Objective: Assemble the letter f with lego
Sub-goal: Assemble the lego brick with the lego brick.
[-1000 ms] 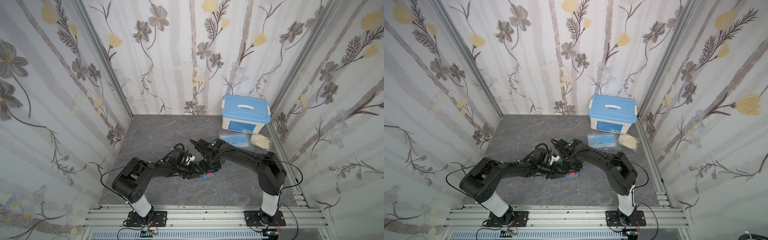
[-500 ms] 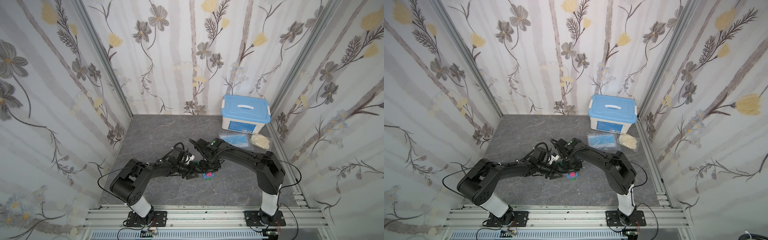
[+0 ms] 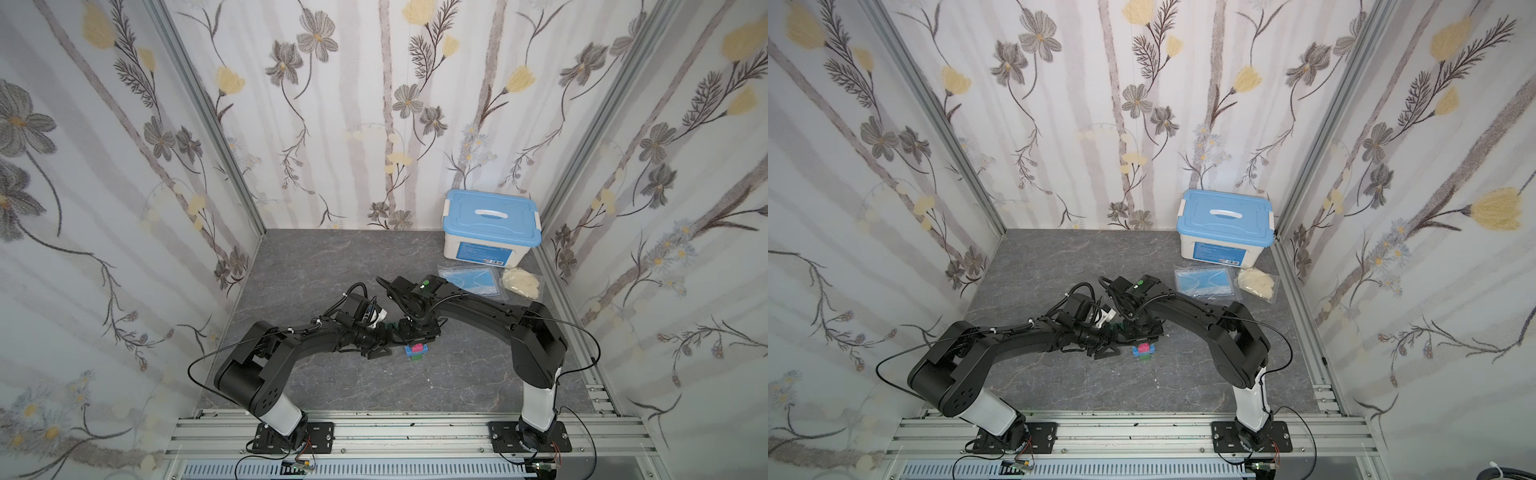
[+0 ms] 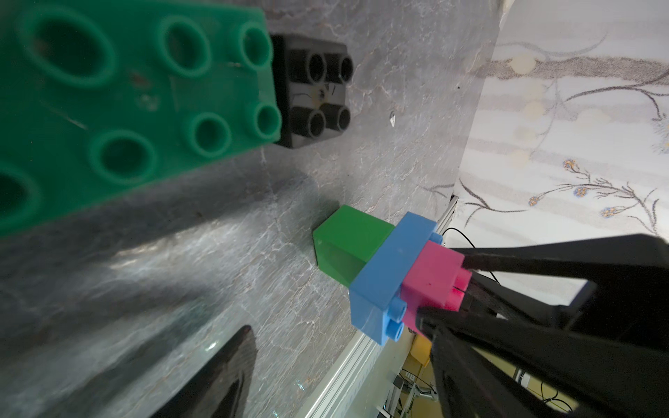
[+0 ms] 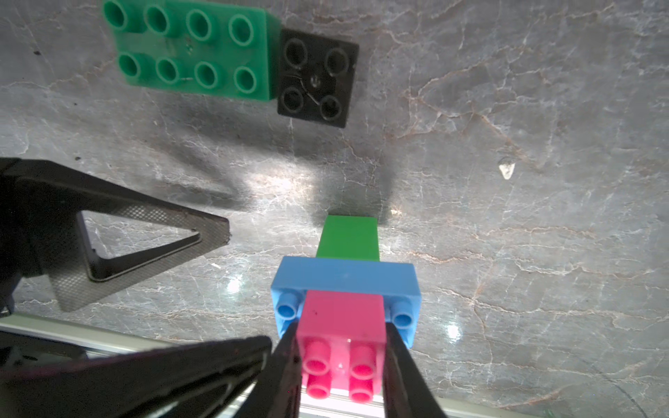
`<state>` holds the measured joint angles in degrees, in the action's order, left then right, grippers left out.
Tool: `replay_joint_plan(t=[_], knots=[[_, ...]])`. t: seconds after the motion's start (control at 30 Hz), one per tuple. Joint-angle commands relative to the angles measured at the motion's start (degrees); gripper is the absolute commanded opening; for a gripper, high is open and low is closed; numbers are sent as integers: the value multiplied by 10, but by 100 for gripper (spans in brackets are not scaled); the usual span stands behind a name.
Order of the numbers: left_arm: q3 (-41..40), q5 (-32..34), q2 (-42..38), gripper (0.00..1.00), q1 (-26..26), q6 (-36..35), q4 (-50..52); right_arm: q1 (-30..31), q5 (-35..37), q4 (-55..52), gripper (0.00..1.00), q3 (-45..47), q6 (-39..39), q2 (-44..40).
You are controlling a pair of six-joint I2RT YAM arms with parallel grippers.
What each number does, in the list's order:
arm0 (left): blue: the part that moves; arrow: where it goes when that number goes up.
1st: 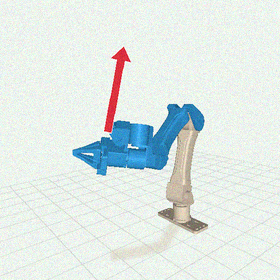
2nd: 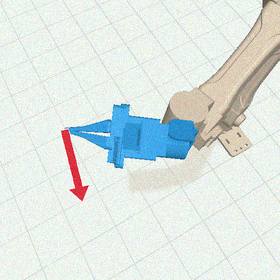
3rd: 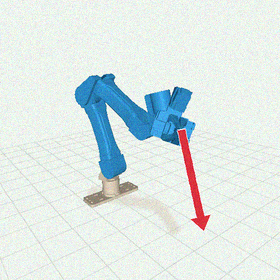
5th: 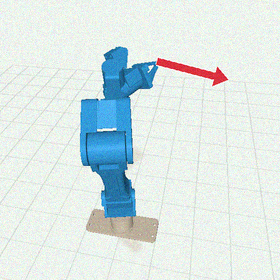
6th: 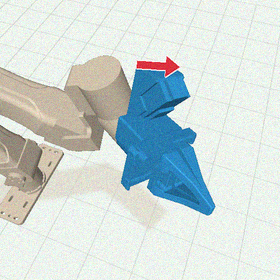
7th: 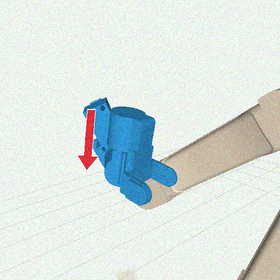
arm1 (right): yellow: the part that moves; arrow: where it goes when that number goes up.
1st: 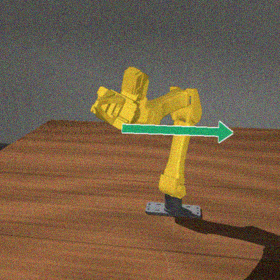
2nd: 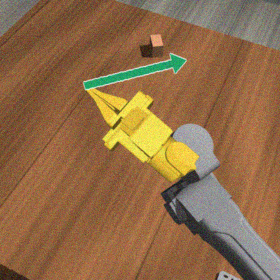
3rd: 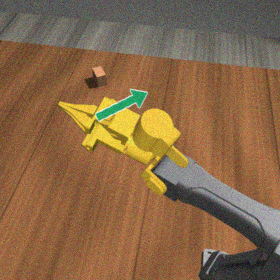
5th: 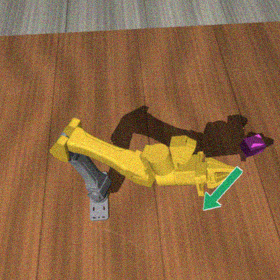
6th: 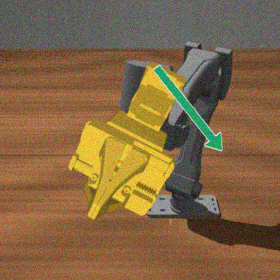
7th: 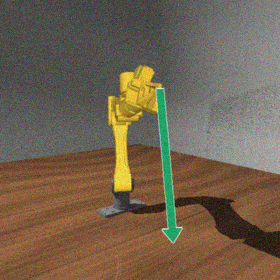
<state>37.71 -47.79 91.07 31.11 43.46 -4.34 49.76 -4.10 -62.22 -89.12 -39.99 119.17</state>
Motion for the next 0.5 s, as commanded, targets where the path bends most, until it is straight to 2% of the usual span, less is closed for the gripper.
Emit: replay_joint_plan(t=[0.0,0.47], knots=[[5,9,-7,82,-2,-12,12,0,15,-1,39,-6,0,-3],[9,33,-25,86,-13,-25,49,0,18,-10,53,-16,1,-14]])
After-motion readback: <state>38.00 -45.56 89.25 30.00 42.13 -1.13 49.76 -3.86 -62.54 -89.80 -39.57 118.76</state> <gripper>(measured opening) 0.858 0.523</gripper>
